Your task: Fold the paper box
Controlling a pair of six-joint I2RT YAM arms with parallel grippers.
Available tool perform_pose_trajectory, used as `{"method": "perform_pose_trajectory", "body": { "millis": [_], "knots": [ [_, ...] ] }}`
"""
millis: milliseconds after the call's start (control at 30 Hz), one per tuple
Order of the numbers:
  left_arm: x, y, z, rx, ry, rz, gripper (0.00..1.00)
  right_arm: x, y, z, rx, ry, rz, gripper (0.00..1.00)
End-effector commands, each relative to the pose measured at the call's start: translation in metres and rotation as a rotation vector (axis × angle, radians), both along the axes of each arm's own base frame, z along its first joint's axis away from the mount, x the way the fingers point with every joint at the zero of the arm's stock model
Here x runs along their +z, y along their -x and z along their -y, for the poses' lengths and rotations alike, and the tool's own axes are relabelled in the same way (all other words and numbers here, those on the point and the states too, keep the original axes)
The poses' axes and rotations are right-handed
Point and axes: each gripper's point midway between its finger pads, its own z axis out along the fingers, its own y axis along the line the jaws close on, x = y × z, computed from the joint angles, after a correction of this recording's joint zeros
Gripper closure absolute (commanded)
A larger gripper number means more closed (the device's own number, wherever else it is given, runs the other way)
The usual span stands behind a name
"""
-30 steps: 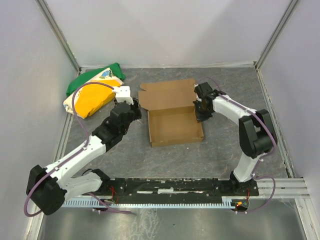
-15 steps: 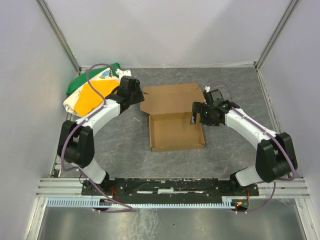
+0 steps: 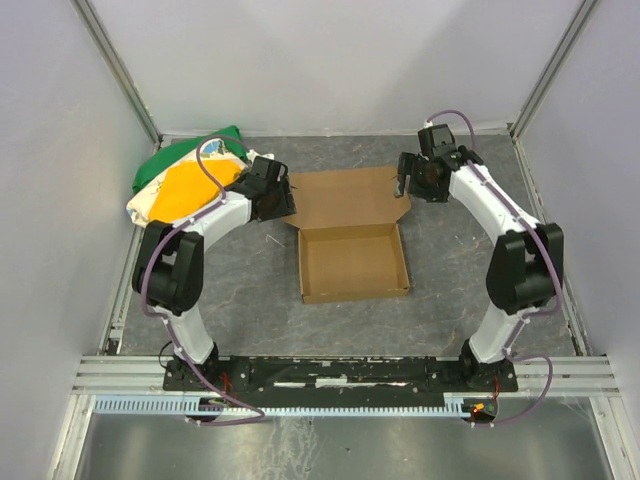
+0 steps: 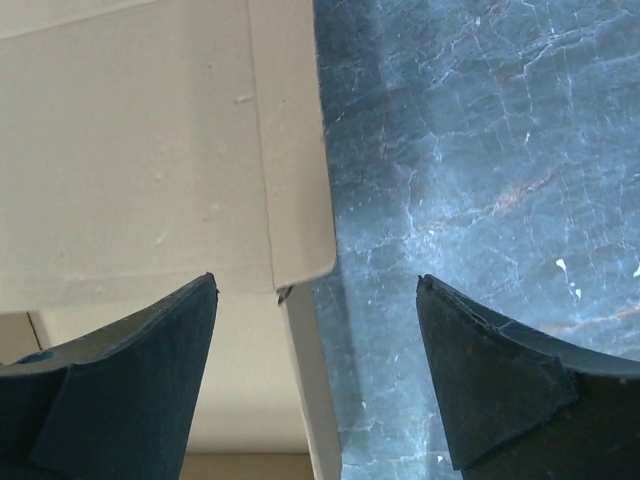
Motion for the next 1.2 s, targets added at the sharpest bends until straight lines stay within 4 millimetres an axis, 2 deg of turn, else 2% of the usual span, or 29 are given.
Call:
{"method": "perform_pose_trajectory", "body": {
  "millis": [0,167,200,300,467,633,833,900,1000,1133,1167],
  "knots": [
    [0.014,-0.019,0.003,-0.014,0.017,0.046,0.35,0.005,-0.025,-0.002,0.03,-0.018,-0.026,0.14],
    [0.008,-0.03,0.007,-0.026,0.022,0.039,0.33,-0.016,-0.053,-0.01,0.069,-0.068,-0.038,0.17],
    [0.006,-0.032,0.007,-0.03,0.025,0.034,0.32,-0.021,-0.057,-0.014,0.086,-0.09,-0.043,0.21],
    [0.002,-0.039,0.011,-0.04,0.027,0.034,0.32,-0.035,-0.064,-0.023,0.103,-0.129,-0.089,0.43],
    [0.0,-0.049,0.014,-0.046,0.03,0.038,0.33,-0.042,-0.072,-0.029,0.114,-0.156,-0.093,0.55],
    [0.002,-0.057,0.015,-0.051,0.018,0.046,0.35,-0.046,-0.074,-0.03,0.121,-0.153,-0.109,0.6],
    [0.018,-0.07,0.02,-0.08,0.02,0.089,0.43,-0.042,-0.076,-0.029,0.126,-0.143,-0.09,0.66],
    [0.018,-0.073,0.021,-0.089,0.014,0.083,0.48,-0.043,-0.077,-0.029,0.124,-0.141,-0.09,0.69],
    [0.015,-0.078,0.028,-0.111,0.03,0.08,0.58,-0.045,-0.077,-0.029,0.125,-0.146,-0.096,0.79],
    [0.015,-0.082,0.034,-0.131,0.046,0.088,0.63,-0.041,-0.075,-0.031,0.126,-0.151,-0.083,0.83],
    [0.014,-0.083,0.034,-0.135,0.045,0.089,0.65,-0.04,-0.074,-0.03,0.124,-0.15,-0.08,0.92]
  ]
}}
